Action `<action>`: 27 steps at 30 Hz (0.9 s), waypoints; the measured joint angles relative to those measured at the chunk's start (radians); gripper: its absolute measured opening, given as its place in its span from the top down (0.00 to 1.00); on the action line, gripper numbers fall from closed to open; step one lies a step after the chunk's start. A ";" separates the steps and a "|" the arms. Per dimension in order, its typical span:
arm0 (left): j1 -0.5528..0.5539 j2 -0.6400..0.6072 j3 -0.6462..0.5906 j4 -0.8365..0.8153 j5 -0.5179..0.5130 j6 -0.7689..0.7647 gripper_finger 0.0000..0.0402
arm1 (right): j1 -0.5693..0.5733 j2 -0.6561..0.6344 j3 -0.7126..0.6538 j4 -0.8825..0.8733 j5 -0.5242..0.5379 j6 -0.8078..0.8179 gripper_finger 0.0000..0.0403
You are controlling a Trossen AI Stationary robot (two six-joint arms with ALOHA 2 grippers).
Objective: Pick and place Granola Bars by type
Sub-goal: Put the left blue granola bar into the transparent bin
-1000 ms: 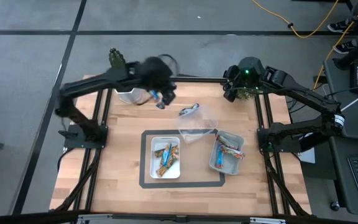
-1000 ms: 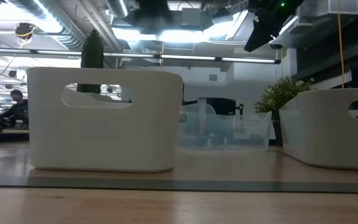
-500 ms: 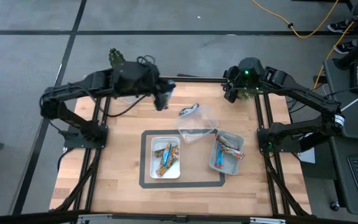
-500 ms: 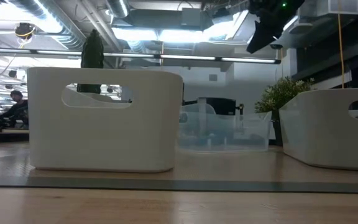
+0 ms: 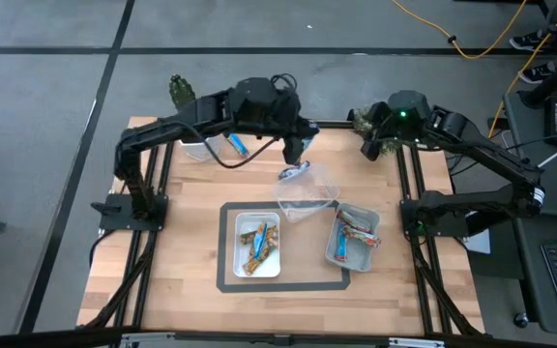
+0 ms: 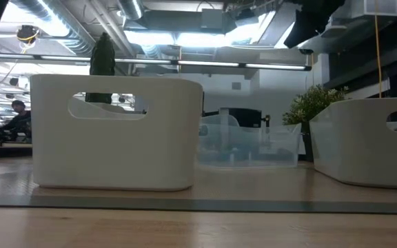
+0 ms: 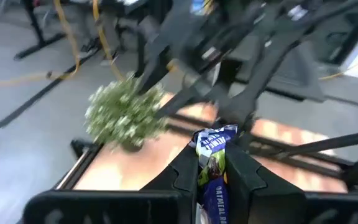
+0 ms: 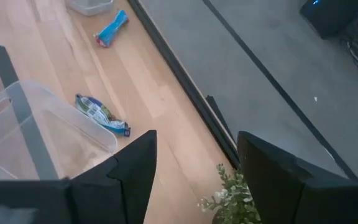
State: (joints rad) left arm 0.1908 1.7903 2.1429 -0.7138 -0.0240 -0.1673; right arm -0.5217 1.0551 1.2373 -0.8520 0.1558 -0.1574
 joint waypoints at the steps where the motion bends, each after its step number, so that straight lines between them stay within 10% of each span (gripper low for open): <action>1: 0.004 0.007 0.000 -0.010 -0.002 -0.004 0.92 | 0.000 -0.006 0.000 -0.002 0.000 0.000 0.44; 27: 0.032 0.340 -0.143 -0.116 0.170 -0.080 0.81 | 0.000 -0.024 0.000 -0.067 0.000 -0.010 0.44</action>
State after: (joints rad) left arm 0.2231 2.1305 1.9999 -0.8303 0.1455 -0.2478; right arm -0.5213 1.0311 1.2373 -0.9190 0.1558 -0.1674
